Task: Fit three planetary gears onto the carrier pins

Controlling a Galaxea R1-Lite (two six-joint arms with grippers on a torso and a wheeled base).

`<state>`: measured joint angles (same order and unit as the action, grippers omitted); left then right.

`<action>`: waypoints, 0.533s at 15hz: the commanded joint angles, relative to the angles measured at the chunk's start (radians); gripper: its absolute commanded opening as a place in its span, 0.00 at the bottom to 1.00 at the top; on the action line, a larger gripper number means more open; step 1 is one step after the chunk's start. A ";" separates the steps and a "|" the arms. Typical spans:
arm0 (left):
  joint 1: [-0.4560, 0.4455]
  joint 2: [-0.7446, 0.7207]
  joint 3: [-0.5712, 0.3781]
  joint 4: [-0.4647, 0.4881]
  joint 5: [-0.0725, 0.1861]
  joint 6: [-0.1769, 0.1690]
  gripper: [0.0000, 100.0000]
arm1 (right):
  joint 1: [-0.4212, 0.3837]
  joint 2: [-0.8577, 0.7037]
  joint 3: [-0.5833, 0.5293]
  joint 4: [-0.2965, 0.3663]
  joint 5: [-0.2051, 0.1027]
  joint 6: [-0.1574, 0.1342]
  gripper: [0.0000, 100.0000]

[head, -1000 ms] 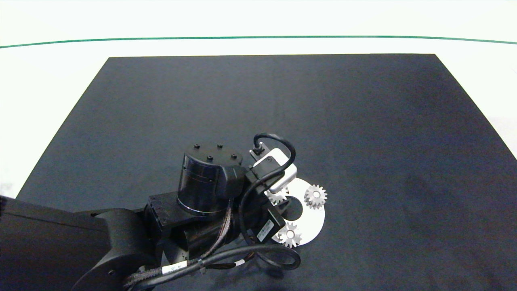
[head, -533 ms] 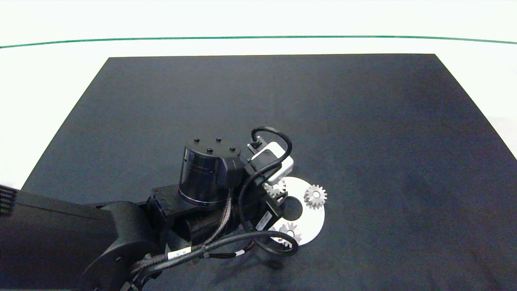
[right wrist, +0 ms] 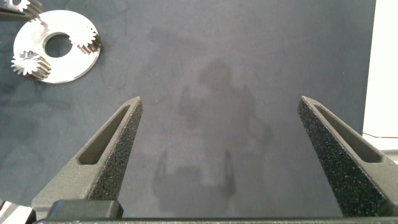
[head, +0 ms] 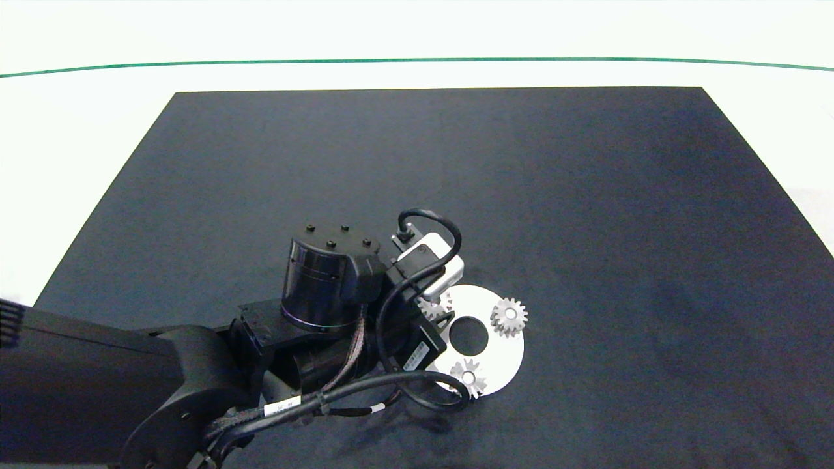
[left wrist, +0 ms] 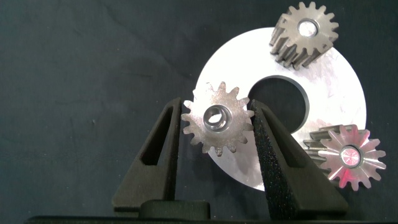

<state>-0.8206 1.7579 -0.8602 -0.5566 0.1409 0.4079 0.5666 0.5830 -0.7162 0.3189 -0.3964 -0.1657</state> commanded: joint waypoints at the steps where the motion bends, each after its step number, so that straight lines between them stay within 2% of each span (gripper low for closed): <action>1: -0.003 0.003 0.000 -0.005 0.000 0.002 0.00 | 0.001 0.000 0.000 0.002 -0.002 -0.001 1.00; 8: -0.002 0.011 -0.002 -0.006 -0.001 -0.003 0.00 | 0.001 0.000 0.000 0.002 -0.002 -0.001 1.00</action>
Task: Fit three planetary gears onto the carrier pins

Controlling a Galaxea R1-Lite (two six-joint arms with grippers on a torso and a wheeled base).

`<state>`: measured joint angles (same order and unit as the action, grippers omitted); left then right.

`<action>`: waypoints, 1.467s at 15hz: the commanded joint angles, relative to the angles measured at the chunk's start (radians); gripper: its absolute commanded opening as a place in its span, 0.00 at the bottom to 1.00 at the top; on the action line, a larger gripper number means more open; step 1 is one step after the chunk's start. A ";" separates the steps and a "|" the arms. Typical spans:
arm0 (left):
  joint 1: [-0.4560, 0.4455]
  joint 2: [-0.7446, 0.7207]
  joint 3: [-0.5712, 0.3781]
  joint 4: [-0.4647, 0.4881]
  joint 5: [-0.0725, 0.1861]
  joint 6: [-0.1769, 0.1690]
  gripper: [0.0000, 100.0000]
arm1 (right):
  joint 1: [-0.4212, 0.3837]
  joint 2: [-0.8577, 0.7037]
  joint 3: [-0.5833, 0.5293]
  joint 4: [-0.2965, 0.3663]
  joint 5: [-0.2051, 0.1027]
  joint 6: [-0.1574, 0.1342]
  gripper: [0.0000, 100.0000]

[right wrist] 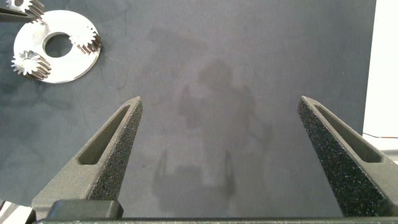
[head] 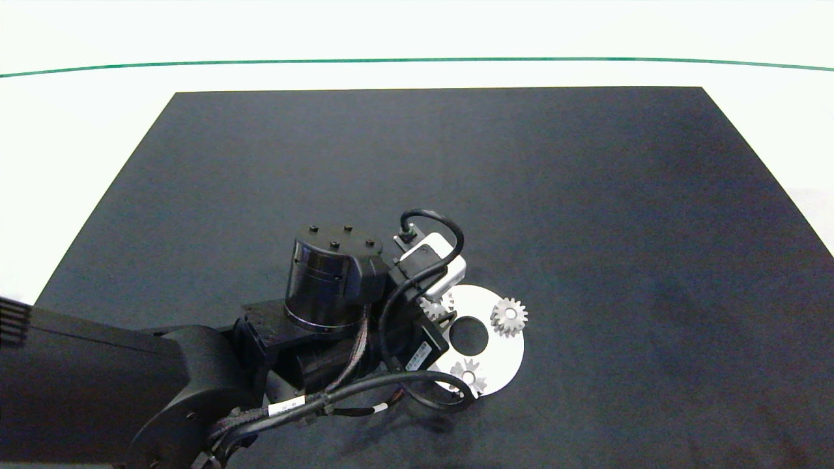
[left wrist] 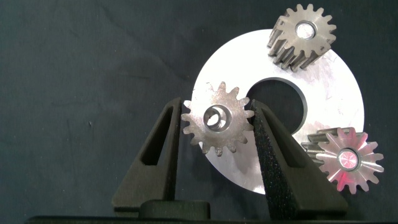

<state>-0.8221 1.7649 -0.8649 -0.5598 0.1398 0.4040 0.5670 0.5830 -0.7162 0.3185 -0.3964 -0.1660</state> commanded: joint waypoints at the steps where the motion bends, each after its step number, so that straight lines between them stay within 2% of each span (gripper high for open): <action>1: 0.000 0.004 0.003 -0.005 0.000 0.001 0.00 | 0.001 0.001 0.000 0.002 -0.002 -0.001 1.00; 22: 0.018 0.007 -0.009 -0.003 -0.006 0.004 0.00 | -0.001 0.003 0.003 0.002 -0.001 0.000 1.00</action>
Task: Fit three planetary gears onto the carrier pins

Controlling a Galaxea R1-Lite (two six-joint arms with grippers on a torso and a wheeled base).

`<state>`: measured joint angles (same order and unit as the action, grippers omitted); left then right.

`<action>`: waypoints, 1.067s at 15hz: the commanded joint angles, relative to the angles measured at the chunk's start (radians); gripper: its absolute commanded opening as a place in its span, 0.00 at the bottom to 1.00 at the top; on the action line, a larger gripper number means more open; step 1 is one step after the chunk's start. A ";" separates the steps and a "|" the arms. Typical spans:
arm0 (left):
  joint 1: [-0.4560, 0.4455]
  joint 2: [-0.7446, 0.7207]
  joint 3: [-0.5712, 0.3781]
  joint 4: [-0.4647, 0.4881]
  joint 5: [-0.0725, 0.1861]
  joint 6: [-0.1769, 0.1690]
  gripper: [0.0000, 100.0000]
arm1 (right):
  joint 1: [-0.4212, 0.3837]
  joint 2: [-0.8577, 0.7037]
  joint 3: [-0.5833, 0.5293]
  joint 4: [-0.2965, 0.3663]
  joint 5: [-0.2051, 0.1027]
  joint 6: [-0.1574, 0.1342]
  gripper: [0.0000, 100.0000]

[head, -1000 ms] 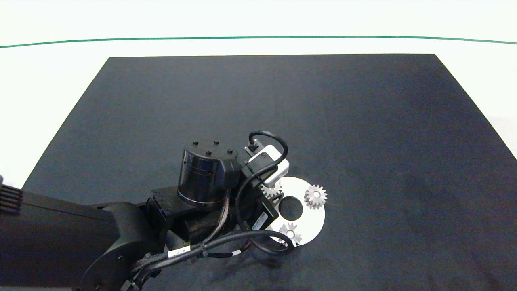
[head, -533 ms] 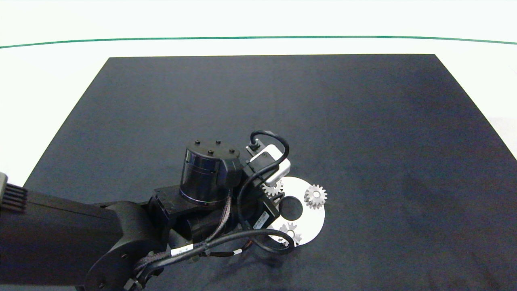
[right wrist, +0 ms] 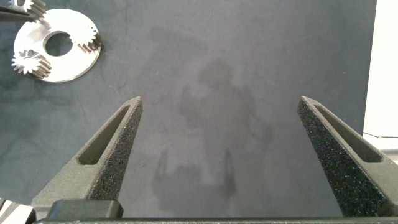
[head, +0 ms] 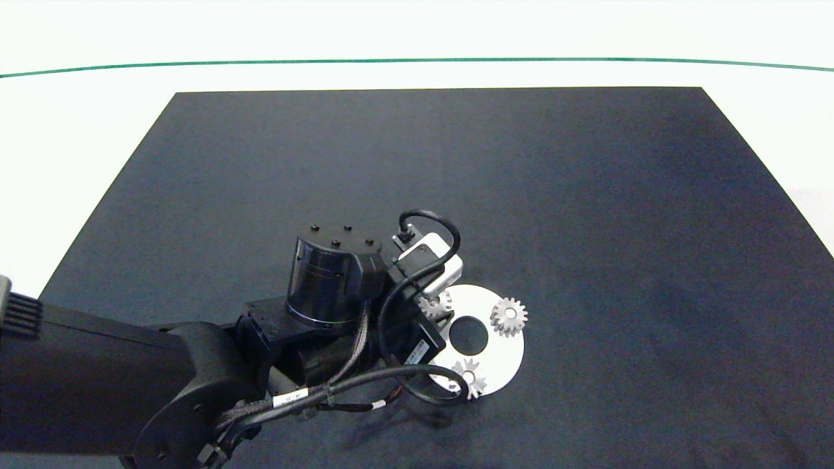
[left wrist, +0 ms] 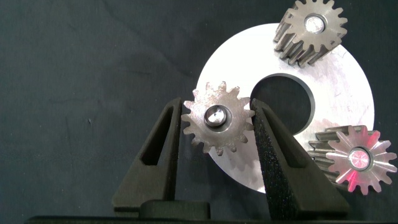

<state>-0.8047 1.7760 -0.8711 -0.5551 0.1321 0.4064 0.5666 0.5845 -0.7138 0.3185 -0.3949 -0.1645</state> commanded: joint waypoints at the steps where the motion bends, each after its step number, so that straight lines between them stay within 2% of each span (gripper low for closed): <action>1: 0.002 -0.004 0.000 -0.008 0.001 0.003 0.00 | 0.001 0.002 0.001 0.002 -0.002 -0.003 1.00; 14: -0.007 0.007 -0.002 -0.006 0.000 0.000 0.00 | -0.001 0.003 0.002 0.002 0.001 -0.003 1.00; 15: -0.008 0.007 -0.002 -0.006 0.000 0.000 1.00 | 0.001 0.003 0.002 0.002 -0.001 -0.001 1.00; 16: -0.007 0.007 -0.003 -0.006 0.000 0.000 1.00 | 0.001 0.003 0.002 0.002 0.001 -0.001 1.00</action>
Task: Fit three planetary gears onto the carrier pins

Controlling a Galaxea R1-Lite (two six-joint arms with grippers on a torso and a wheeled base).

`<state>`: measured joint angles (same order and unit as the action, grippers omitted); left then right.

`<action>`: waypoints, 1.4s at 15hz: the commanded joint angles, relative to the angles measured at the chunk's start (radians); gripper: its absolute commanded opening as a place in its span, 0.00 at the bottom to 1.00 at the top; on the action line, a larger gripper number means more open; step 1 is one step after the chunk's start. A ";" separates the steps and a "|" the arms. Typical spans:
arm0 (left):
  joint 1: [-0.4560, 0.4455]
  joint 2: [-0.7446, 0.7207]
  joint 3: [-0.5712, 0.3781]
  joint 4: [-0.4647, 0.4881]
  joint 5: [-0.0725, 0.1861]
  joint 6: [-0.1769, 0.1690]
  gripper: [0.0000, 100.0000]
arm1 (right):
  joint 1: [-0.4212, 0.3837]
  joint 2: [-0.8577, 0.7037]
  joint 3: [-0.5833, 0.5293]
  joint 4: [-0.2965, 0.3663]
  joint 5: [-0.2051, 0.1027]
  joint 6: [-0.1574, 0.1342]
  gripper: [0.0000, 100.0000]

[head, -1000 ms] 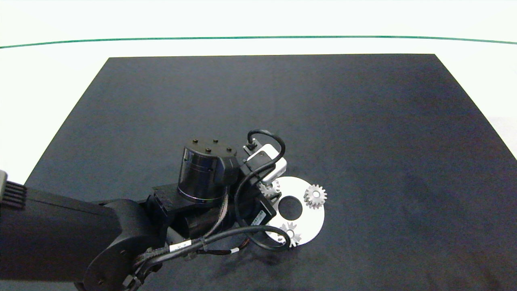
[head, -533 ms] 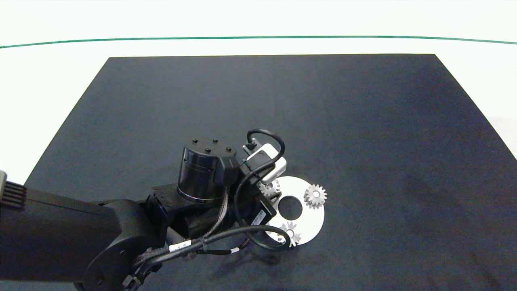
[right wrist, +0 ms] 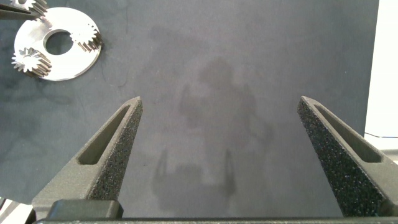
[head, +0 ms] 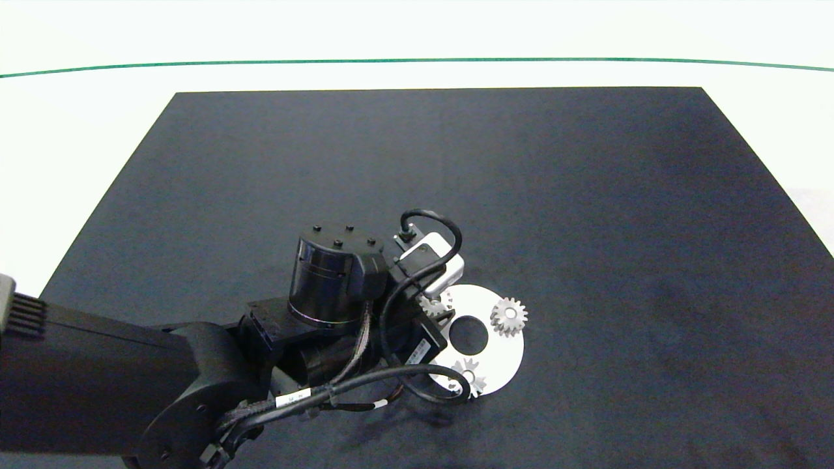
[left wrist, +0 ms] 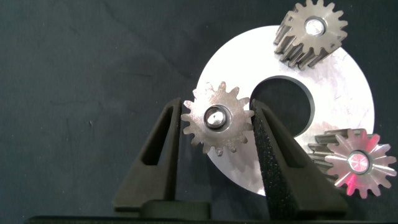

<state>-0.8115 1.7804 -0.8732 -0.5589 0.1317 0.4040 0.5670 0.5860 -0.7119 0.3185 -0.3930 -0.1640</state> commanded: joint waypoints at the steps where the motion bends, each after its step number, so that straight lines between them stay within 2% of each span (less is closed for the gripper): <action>1: 0.000 0.002 -0.004 -0.003 0.000 0.002 1.00 | 0.001 0.002 -0.001 0.002 -0.001 -0.003 1.00; 8: 0.005 -0.007 -0.018 -0.003 0.000 0.002 1.00 | -0.001 0.002 -0.001 0.002 -0.001 -0.002 1.00; 11: 0.032 -0.053 -0.001 0.004 0.002 -0.001 1.00 | 0.001 0.003 -0.003 0.001 -0.001 -0.002 1.00; 14: 0.164 -0.162 0.019 0.024 0.003 -0.007 1.00 | -0.007 0.008 -0.009 -0.001 -0.003 -0.003 1.00; 16: 0.284 -0.277 0.031 0.109 0.003 -0.013 1.00 | -0.033 0.032 -0.054 -0.001 -0.007 -0.005 1.00; 18: 0.403 -0.391 0.037 0.206 0.003 -0.053 1.00 | -0.125 0.052 -0.072 -0.001 -0.012 -0.015 1.00; 20: 0.515 -0.504 0.053 0.269 0.003 -0.099 1.00 | -0.217 0.043 -0.069 -0.001 -0.012 -0.054 1.00; 21: 0.572 -0.567 0.077 0.309 0.003 -0.103 1.00 | -0.260 0.034 -0.070 -0.004 -0.012 -0.055 1.00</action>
<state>-0.3464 1.3687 -0.8279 -0.3006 0.1336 0.3185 0.3632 0.6243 -0.7798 0.3140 -0.4021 -0.2121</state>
